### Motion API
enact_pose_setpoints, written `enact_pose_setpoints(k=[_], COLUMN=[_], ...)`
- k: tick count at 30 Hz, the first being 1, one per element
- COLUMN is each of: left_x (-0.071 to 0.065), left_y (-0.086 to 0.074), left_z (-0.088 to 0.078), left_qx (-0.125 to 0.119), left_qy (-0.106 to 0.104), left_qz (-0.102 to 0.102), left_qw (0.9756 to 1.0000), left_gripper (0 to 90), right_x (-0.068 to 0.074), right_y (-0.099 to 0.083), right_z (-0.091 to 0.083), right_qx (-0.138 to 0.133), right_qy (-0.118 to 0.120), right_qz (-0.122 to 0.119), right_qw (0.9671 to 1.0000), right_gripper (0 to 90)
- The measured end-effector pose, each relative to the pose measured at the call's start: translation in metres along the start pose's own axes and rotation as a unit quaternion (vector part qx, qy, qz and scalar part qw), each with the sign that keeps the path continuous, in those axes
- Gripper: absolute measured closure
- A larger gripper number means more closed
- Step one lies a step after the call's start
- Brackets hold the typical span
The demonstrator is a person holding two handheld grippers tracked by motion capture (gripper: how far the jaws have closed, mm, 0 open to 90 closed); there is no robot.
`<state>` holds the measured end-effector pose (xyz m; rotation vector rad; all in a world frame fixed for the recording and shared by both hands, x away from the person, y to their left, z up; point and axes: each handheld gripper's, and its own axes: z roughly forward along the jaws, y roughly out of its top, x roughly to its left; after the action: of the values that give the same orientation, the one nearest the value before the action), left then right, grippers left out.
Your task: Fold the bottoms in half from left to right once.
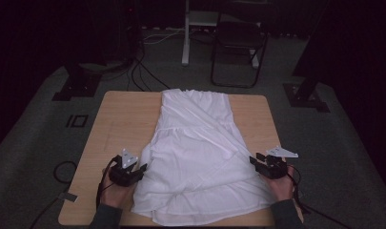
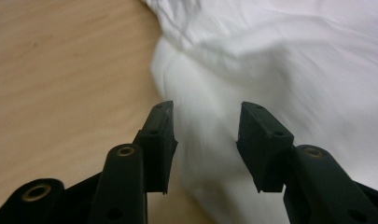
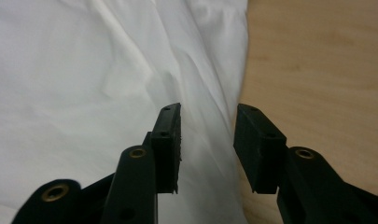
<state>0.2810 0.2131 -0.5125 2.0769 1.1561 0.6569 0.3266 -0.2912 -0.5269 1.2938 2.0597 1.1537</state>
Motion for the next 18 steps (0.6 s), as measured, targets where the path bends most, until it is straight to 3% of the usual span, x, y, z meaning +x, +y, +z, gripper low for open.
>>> enact_pose_setpoints(k=[2, 8, 10, 11, 12, 14, 16, 17, 18], left_x=[-0.001, -0.007, -0.01, -0.01, -0.014, -0.018, -0.022, -0.023, -0.024], left_y=[-0.011, -0.037, -0.048, -0.048, -0.054, -0.057, -0.058, -0.057, -0.057], left_z=[-0.007, -0.016, -0.018, -0.018, -0.014, -0.008, -0.004, -0.004, -0.004], left_qx=[0.001, 0.019, 0.021, 0.021, 0.03, 0.048, 0.052, 0.055, 0.057], left_qy=[-0.016, -0.041, -0.08, -0.08, -0.099, -0.096, -0.103, -0.111, -0.111], left_qz=[-0.013, -0.014, -0.036, -0.036, -0.036, -0.027, -0.023, -0.018, -0.011], left_qw=[0.9998, 0.9989, 0.9959, 0.9959, 0.994, 0.9939, 0.993, 0.9921, 0.9921], left_gripper=[53.9, 50.7, 50.2, 49.5, 49.5, 48.9, 50.5, 63.5, 73.4], right_x=[0.004, 0.011, 0.01, 0.01, 0.01, 0.012, 0.013, 0.013, 0.014], right_y=[0.004, 0.01, 0.011, 0.011, 0.012, 0.011, 0.01, 0.009, 0.008], right_z=[0.0, 0.023, 0.037, 0.037, 0.041, 0.049, 0.052, 0.051, 0.049], right_qx=[-0.007, 0.016, 0.031, 0.031, 0.036, 0.046, 0.056, 0.055, 0.052], right_qy=[0.015, 0.029, 0.035, 0.035, 0.037, 0.05, 0.057, 0.064, 0.065], right_qz=[-0.006, -0.021, -0.02, -0.02, -0.019, -0.022, -0.026, -0.027, -0.027], right_qw=[0.9998, 0.9992, 0.9987, 0.9987, 0.9985, 0.9975, 0.9965, 0.9961, 0.9961], right_gripper=[58.2, 54.0, 50.6, 50.6, 50.0, 50.2, 64.8, 75.5, 80.4])
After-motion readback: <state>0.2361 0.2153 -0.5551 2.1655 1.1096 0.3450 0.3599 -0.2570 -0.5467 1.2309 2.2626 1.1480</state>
